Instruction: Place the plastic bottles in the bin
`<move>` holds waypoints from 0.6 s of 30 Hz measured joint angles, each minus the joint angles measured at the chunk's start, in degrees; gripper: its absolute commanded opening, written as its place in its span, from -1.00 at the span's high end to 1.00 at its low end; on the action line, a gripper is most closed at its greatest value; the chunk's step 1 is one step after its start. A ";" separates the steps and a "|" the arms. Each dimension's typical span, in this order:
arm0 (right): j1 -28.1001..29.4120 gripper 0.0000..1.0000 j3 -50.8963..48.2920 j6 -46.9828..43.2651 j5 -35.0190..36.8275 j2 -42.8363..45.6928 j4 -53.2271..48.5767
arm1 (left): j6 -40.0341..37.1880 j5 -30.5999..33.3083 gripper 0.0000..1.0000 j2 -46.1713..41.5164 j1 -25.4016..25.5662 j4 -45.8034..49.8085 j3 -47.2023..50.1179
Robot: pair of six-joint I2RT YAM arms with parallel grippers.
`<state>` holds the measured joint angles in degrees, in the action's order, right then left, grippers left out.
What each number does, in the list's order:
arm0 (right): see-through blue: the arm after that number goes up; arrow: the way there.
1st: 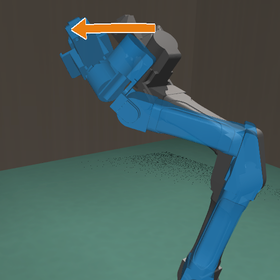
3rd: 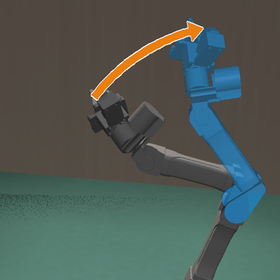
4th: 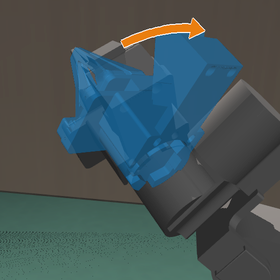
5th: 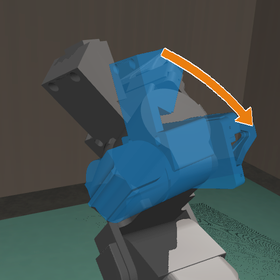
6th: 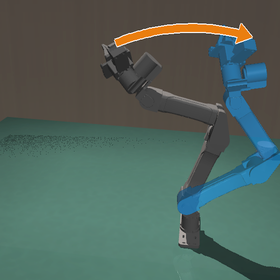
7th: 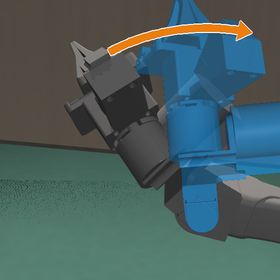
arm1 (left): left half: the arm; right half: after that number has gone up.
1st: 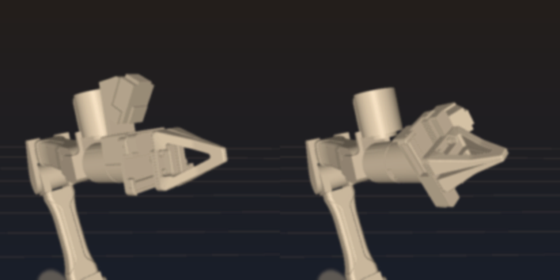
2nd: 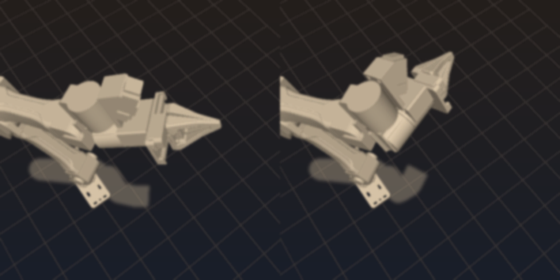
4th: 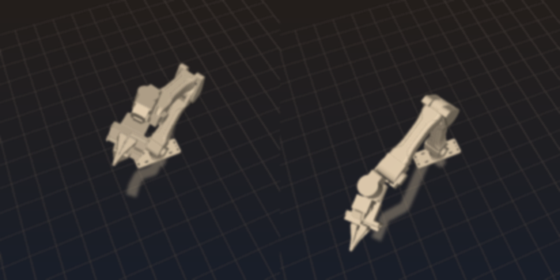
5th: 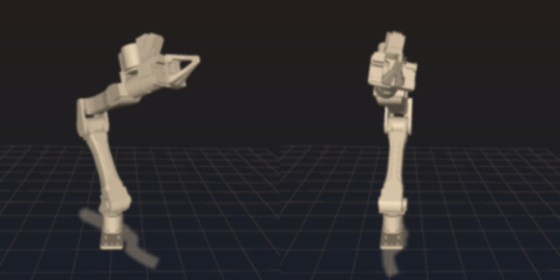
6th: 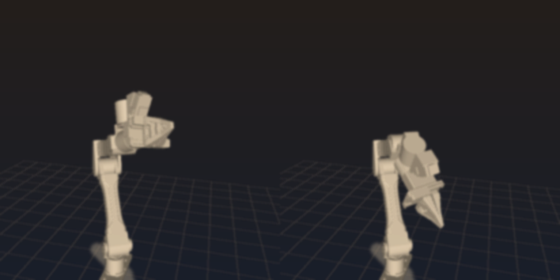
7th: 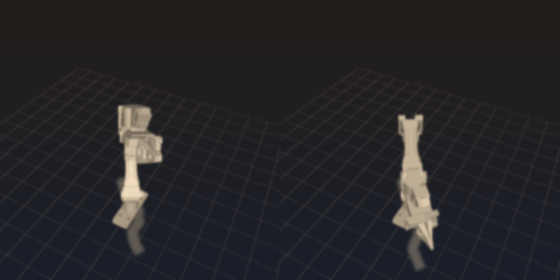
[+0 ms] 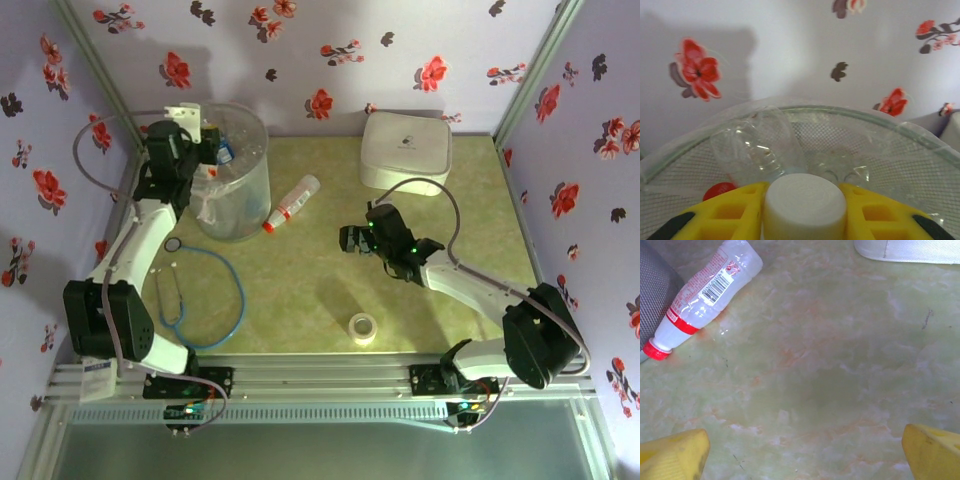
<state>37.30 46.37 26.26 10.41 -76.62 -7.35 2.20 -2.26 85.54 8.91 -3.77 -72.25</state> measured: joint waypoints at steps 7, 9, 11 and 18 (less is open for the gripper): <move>-2.43 -0.99 0.04 1.05 0.76 2.99 -3.10 | 3.13 -0.81 0.58 1.70 8.22 6.27 -5.27; -3.54 -0.99 0.09 1.88 0.83 4.04 -3.58 | 3.58 -1.20 0.47 2.19 10.45 8.31 -6.80; -4.35 -0.99 0.35 2.78 0.79 4.33 -3.85 | 3.96 -1.60 0.30 2.40 11.96 10.38 -8.11; -5.03 -0.97 5.44 4.31 -0.90 -0.90 -4.92 | 7.78 -1.90 -0.17 4.07 12.57 19.08 -12.37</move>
<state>32.27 51.81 30.57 9.52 -77.52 -12.27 9.98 -4.16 89.60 21.47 15.31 -84.62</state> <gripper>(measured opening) 0.993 0.572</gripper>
